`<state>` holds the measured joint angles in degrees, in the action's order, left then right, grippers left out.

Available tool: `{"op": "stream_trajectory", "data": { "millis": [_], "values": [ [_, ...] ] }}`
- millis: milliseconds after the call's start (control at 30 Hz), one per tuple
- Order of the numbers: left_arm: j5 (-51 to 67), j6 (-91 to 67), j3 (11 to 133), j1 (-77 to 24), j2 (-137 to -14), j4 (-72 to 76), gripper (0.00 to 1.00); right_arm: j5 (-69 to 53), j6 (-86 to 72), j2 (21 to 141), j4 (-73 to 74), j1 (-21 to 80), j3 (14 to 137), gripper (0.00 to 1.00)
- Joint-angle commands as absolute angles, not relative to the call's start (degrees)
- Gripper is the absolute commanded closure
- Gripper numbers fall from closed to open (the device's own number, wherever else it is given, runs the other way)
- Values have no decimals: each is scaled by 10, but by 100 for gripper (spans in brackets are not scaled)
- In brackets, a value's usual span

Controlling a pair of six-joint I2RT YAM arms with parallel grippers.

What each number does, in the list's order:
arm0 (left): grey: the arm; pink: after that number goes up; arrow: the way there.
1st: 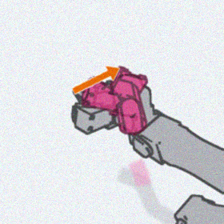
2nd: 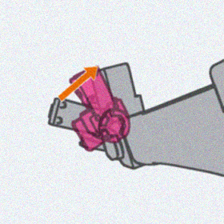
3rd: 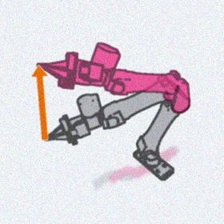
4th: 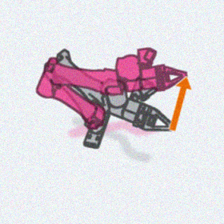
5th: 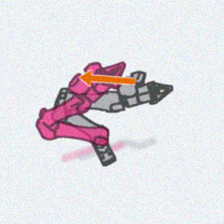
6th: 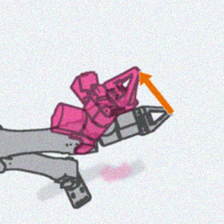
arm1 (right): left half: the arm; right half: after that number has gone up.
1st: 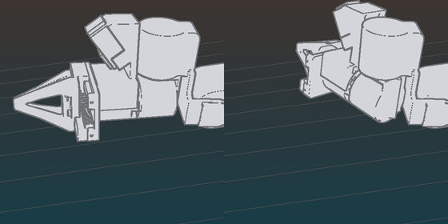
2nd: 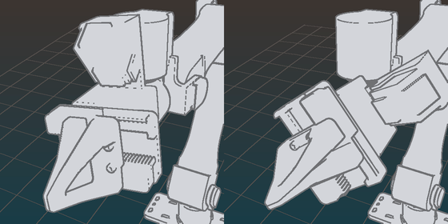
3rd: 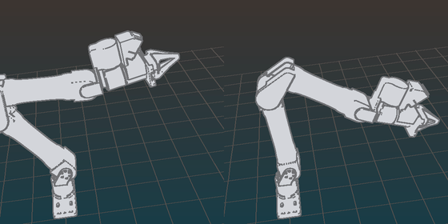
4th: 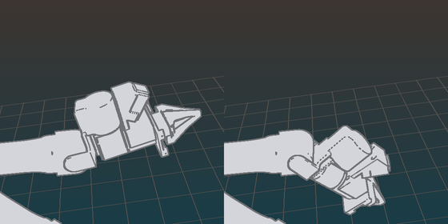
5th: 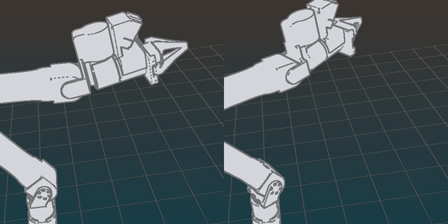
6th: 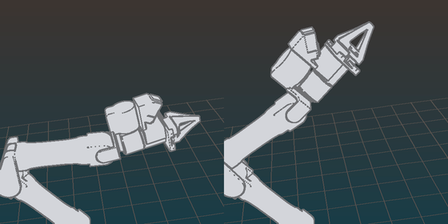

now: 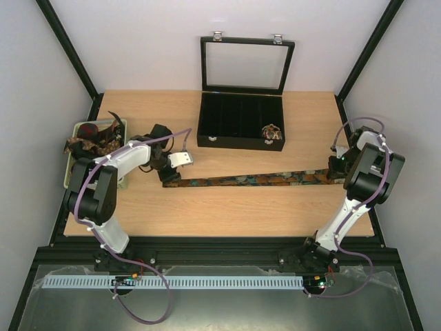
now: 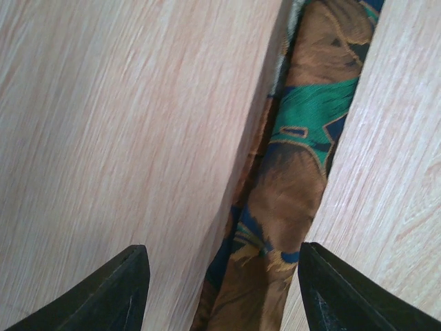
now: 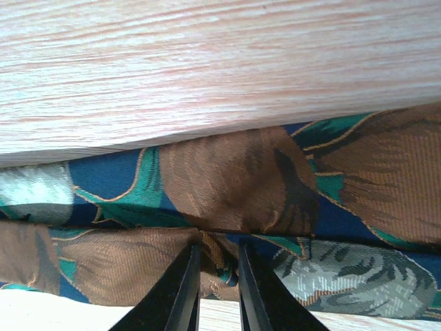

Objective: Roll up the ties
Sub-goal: Adjust the tie at the center of the board.

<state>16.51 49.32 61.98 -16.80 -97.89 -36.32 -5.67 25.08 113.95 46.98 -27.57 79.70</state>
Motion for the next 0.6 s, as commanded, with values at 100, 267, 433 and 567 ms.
{"op": "stream_trajectory", "data": {
  "millis": [100, 267, 433, 567],
  "values": [
    [166, 495, 610, -186, -1001, -354, 37, -101, 259, 1137, 531, -277, 827, 83],
    [150, 509, 605, -187, -1012, -355, 41, -122, 255, 1138, 541, -274, 840, 86],
    [137, 519, 603, -186, -1016, -360, 56, -124, 244, 1150, 536, -267, 851, 88],
    [131, 521, 599, -183, -1010, -359, 69, -113, 239, 1160, 524, -266, 855, 90]
  ]
}}
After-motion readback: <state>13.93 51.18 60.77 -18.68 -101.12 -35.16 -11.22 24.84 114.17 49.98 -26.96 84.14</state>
